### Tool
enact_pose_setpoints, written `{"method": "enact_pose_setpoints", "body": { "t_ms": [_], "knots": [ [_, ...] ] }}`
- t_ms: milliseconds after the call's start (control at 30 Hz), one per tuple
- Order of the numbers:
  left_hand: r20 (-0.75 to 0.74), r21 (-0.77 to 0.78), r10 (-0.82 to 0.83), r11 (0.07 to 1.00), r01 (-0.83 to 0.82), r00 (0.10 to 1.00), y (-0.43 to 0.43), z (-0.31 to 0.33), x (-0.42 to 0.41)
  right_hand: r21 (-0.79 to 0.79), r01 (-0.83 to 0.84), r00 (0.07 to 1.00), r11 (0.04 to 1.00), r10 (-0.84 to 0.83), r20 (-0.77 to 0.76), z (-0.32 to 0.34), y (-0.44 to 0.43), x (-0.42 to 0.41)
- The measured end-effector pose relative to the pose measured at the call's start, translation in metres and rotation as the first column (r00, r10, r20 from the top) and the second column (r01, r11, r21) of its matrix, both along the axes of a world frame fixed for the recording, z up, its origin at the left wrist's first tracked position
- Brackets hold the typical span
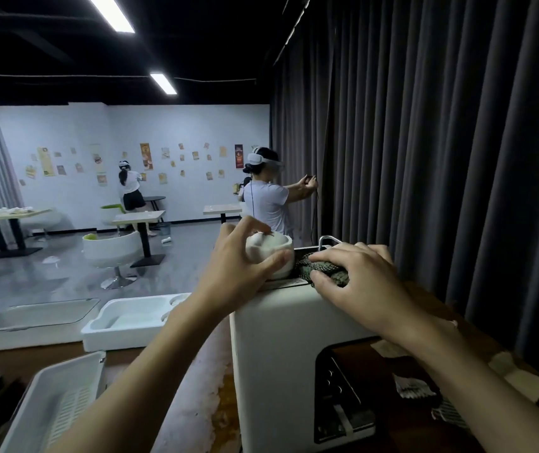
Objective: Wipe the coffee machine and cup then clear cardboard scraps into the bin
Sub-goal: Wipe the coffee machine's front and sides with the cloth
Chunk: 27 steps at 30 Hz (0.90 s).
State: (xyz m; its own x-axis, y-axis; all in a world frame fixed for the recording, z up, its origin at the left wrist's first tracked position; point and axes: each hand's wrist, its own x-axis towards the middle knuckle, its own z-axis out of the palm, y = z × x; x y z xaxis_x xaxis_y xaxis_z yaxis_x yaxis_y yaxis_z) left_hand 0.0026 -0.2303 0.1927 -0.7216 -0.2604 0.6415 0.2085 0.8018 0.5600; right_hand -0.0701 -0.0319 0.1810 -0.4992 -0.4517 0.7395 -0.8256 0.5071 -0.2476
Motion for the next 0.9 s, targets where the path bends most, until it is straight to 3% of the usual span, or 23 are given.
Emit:
{"method": "enact_pose_setpoints", "body": {
  "t_ms": [267, 667, 800, 900],
  "knots": [
    [-0.054, 0.253, -0.14, 0.956, 0.149, 0.989, -0.004, -0.011, -0.007, -0.021, 0.005, 1.0, 1.0, -0.004, 0.026, 0.0, -0.005, 0.004],
    [-0.043, 0.271, -0.134, 0.952, 0.141, 0.99, -0.002, -0.015, -0.003, -0.011, 0.055, 0.998, 0.998, -0.055, -0.001, -0.003, -0.007, 0.01],
    [-0.027, 0.292, -0.202, 0.935, 0.201, 0.979, 0.0, -0.013, -0.001, -0.002, 0.055, 0.998, 0.998, -0.055, 0.011, -0.002, -0.009, 0.011],
    [-0.065, 0.24, -0.122, 0.962, 0.134, 0.99, -0.001, -0.013, -0.002, -0.003, 0.064, 0.998, 0.998, -0.064, -0.002, -0.002, -0.008, 0.01]
  ]
}}
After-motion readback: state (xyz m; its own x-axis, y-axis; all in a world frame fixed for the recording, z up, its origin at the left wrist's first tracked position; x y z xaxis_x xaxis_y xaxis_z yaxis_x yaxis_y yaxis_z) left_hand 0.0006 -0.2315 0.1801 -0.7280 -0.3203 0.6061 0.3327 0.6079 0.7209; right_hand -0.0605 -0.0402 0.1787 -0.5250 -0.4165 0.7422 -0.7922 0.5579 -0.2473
